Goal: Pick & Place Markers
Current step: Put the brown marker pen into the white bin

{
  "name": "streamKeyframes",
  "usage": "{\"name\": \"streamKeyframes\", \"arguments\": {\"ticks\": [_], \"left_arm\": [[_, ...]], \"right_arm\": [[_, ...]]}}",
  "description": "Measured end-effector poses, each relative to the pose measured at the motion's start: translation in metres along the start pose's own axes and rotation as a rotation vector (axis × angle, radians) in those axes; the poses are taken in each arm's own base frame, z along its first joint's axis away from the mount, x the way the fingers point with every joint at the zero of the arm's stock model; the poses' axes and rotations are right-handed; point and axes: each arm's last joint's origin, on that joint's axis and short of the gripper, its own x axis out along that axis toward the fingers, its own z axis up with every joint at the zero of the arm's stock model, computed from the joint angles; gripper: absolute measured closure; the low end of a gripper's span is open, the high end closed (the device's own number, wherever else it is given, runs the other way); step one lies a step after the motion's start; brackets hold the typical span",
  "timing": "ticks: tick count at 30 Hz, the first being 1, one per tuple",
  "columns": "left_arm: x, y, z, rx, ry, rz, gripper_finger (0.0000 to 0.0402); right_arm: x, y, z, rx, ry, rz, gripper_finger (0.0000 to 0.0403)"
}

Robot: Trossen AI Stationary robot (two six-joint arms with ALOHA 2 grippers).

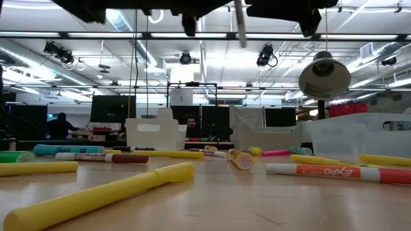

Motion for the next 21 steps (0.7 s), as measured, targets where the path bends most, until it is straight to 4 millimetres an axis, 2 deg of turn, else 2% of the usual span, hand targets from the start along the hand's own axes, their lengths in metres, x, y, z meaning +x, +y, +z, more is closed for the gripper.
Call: {"name": "streamKeyframes", "arguments": {"ticks": [4, 8, 12, 16, 21], "left_arm": [[-0.018, 0.014, 0.018, 0.089, 0.113, 0.241, 0.0358], [-0.037, 0.048, 0.032, 0.146, 0.225, 0.517, 0.0358], [-0.048, 0.099, 0.036, 0.096, 0.318, 0.695, 0.0358], [-0.057, 0.158, 0.025, -0.023, 0.417, 0.821, 0.0358], [-0.069, 0.220, 0.009, -0.225, 0.478, 0.827, 0.0358]], "right_arm": [[0.000, -0.002, -0.005, 0.026, 0.035, -0.014, 0.0272], [0.000, -0.003, -0.008, 0.045, 0.060, -0.025, 0.0269], [0.000, -0.003, -0.008, 0.047, 0.061, -0.025, 0.0268], [0.000, -0.003, -0.008, 0.046, 0.062, -0.025, 0.0268], [0.000, -0.004, -0.008, 0.047, 0.061, -0.029, 0.0268]]}}
